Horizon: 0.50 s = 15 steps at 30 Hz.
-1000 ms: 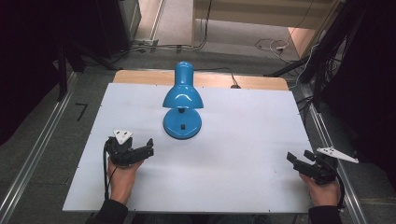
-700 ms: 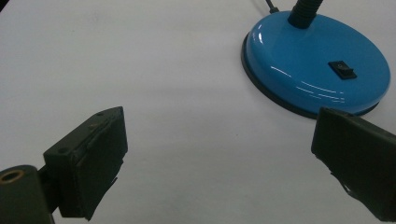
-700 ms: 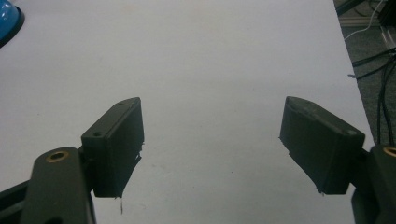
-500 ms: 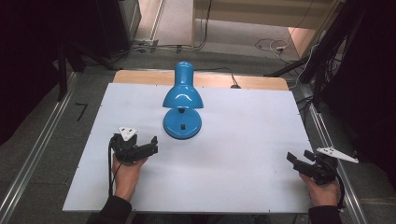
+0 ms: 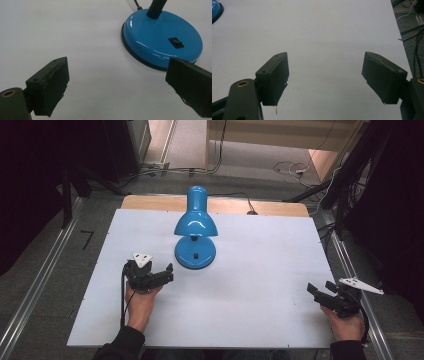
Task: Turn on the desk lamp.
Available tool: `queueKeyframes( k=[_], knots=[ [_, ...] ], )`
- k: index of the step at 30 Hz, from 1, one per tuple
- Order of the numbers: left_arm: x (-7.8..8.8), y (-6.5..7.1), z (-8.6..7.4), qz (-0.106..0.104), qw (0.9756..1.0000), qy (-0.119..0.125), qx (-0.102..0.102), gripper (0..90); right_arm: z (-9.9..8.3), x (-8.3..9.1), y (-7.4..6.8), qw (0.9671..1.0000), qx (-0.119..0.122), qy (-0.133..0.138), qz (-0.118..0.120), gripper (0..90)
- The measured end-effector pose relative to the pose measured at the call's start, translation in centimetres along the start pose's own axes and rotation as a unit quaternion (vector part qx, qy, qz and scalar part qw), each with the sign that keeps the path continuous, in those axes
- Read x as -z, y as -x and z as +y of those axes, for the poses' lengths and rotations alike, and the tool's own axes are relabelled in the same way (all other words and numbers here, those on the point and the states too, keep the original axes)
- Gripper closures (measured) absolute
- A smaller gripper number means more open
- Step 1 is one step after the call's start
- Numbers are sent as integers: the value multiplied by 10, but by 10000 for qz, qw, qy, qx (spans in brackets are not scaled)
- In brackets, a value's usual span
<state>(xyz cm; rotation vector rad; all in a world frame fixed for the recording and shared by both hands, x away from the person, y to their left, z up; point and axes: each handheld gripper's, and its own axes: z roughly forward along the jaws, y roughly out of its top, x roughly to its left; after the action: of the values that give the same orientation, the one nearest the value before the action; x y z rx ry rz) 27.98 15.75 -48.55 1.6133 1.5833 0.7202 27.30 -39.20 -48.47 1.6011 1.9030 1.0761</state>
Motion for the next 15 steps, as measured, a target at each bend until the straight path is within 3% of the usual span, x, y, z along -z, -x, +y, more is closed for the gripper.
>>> queueKeyframes(
  k=[15],
  knots=[
    [-6,4,5,-43,10000,17,27,65,0,-1,-1,10000,13,-23,-8,202]
  ],
)
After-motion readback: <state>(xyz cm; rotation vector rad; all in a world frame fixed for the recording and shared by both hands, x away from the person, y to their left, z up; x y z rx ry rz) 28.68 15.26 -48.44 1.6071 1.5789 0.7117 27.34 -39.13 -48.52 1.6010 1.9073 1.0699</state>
